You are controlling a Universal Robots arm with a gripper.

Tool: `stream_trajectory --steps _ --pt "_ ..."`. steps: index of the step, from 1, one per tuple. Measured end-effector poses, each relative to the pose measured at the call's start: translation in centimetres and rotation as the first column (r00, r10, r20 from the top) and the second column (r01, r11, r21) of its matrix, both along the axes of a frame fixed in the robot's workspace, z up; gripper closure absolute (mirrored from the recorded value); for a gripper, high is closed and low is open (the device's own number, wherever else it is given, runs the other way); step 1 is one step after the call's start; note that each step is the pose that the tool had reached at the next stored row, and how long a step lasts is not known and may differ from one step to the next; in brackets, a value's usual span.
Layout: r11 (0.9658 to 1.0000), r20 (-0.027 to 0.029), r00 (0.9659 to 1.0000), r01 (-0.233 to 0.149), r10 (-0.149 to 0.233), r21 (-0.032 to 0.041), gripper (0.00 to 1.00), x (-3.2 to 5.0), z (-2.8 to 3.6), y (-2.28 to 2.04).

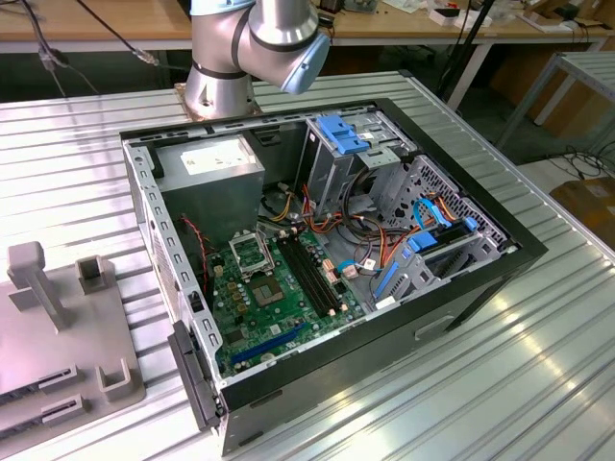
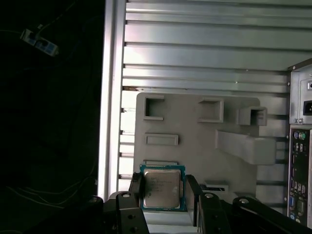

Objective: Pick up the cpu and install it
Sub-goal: 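Pick up the cpu and move it towards the insertion slot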

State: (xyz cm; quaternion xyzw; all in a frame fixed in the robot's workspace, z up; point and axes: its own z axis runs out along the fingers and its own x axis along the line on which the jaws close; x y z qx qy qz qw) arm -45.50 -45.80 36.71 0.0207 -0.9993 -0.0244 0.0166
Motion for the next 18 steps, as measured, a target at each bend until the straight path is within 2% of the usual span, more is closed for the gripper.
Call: stream_trajectory --steps 6,15,18 --pt "1.0 -0.0041 1.0 0.0 0.0 0.0 0.55 0.0 0.78 0.0" --pt "1.0 -0.0089 1.0 0.0 0.0 0.0001 0.55 0.01 1.51 0.0" --pt "1.0 -0.0112 0.9999 0.0 0.0 0.0001 0.55 0.02 1.94 0.0"
